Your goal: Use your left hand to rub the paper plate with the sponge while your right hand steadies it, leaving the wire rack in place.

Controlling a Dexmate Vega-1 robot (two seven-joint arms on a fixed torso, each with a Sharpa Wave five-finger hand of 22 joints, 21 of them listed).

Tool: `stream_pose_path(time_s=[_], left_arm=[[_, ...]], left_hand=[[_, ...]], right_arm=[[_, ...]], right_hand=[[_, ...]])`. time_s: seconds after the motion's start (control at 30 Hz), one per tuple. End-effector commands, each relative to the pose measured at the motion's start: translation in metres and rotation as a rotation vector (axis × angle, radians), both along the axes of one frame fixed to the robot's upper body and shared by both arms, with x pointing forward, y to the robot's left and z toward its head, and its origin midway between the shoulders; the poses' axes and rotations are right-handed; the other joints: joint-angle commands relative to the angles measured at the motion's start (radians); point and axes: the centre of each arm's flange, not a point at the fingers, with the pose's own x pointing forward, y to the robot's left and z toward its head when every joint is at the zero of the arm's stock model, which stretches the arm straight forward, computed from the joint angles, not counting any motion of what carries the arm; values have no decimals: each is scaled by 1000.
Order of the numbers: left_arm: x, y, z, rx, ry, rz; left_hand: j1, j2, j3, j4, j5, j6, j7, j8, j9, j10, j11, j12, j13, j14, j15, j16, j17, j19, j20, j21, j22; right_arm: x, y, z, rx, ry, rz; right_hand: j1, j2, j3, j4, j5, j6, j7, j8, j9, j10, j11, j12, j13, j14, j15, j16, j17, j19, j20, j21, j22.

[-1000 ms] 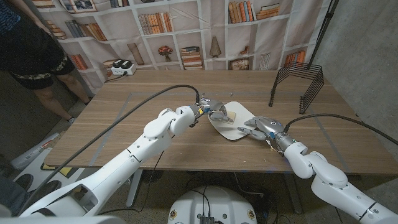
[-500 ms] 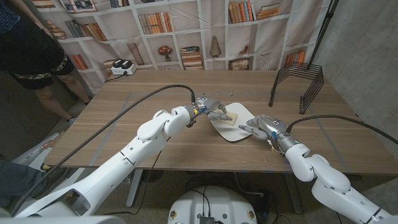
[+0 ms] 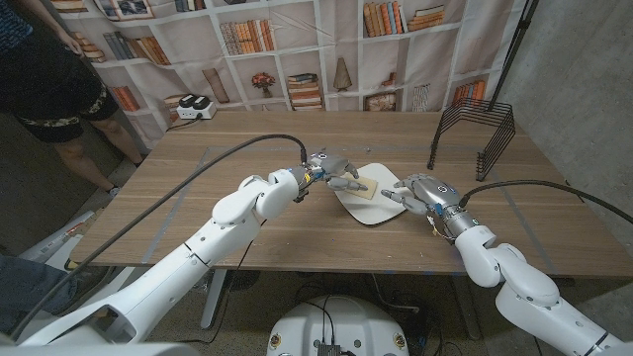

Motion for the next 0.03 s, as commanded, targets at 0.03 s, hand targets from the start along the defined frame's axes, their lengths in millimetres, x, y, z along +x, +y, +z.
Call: stream_pose_path(time_s=[0.03], left_arm=[[-1,2,-2,-6,-10,3]], left_hand=[[8,-3,-1,-4,-1,-3,0,-1,2,-7,-1,0,3,-4,-29,-1,1,-2,4,1,3]], right_arm=[[0,1,3,3,-15,-1]], right_hand=[[3,10,-1,-3,-1,0,5,-2,2,0,-3,2,3,4,-16,-1,0,10,-47,7,3]])
